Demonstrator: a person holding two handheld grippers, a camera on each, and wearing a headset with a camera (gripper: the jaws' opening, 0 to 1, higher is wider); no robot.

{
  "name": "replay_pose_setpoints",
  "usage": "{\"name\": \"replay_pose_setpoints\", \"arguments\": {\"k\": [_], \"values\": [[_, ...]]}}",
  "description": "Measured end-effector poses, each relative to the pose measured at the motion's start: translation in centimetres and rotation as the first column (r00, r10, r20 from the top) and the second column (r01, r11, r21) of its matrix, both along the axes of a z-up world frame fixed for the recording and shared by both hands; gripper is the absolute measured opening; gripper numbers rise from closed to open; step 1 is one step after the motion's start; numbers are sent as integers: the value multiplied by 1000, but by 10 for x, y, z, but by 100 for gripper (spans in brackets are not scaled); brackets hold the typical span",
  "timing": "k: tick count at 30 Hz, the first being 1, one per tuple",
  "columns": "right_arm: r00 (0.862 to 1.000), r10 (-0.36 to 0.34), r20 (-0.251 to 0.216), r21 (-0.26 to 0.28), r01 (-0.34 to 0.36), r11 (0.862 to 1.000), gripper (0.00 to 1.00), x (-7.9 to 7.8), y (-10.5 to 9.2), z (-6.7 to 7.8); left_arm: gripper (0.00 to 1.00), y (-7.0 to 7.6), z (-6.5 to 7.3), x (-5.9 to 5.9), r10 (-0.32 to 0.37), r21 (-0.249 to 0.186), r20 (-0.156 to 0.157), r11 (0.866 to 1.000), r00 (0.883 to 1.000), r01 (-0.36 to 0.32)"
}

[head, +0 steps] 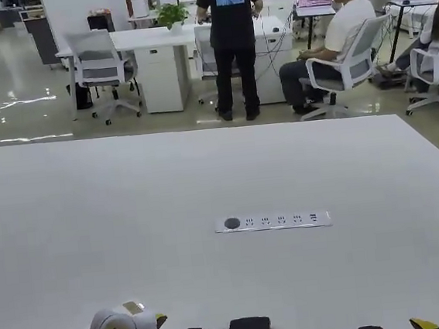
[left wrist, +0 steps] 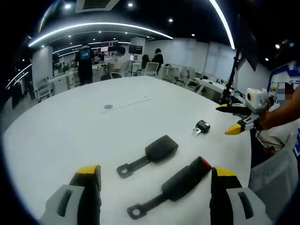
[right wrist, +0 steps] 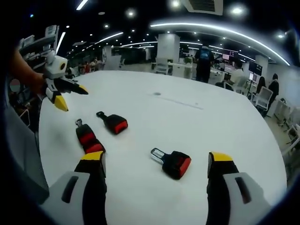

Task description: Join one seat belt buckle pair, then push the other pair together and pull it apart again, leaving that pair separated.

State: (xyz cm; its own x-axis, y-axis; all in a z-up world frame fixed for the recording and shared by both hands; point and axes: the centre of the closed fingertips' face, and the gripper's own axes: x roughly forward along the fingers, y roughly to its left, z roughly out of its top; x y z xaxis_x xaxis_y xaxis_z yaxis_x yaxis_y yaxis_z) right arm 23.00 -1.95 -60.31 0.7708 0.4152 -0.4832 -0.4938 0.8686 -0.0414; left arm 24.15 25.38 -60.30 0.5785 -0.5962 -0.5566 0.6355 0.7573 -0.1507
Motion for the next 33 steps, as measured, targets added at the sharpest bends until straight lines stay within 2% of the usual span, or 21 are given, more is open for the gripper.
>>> {"name": "replay_pose_setpoints", "arguments": {"k": [4, 10, 12, 13, 14, 16, 18, 20, 21, 24, 29, 33], "values": [[1000, -21, -17, 19, 21, 1000, 92, -14, 2, 1, 100, 6, 2, -13, 33, -25, 1, 999, 999, -33], [999, -45, 10, 25, 45, 999, 94, -27, -3, 8, 100, 21, 5, -30, 61, -41, 16, 997, 998, -60], [999, -45, 21, 41, 44, 998, 93, -31, -2, 9, 100, 23, 8, -36, 85, -75, 9, 994, 996, -84], [999, -39, 35, 43, 37, 998, 92, -32, -1, 10, 100, 26, 8, -39, 96, -78, 5, 992, 995, -95], [998, -36, 47, 36, 35, 999, 92, -35, 0, 12, 100, 29, 7, -41, 104, -73, 3, 992, 995, -103], [999, -35, 32, 36, 34, 999, 93, -39, -2, 10, 100, 35, 8, -49, 111, -74, 4, 991, 994, -110], [999, -35, 42, 36, 34, 999, 93, -45, -1, 14, 100, 40, 9, -55, 114, -78, 9, 990, 993, -113], [998, -40, 44, 52, 37, 998, 93, -50, 0, 16, 100, 42, 11, -60, 120, -84, 18, 989, 993, -118], [998, -37, 47, 50, 34, 998, 93, -55, 2, 16, 100, 39, 13, -66, 121, -85, 21, 989, 992, -119], [999, -24, 43, 42, 22, 999, 93, -64, 3, 10, 100, 48, 14, -72, 124, -76, 20, 990, 992, -122], [999, -40, 35, 53, 38, 998, 94, -77, 4, 10, 100, 63, 16, -82, 126, -76, 38, 989, 991, -123], [998, -43, 36, 53, 41, 998, 94, -84, 7, 8, 100, 63, 16, -87, 110, -55, 49, 993, 993, -108]]}}
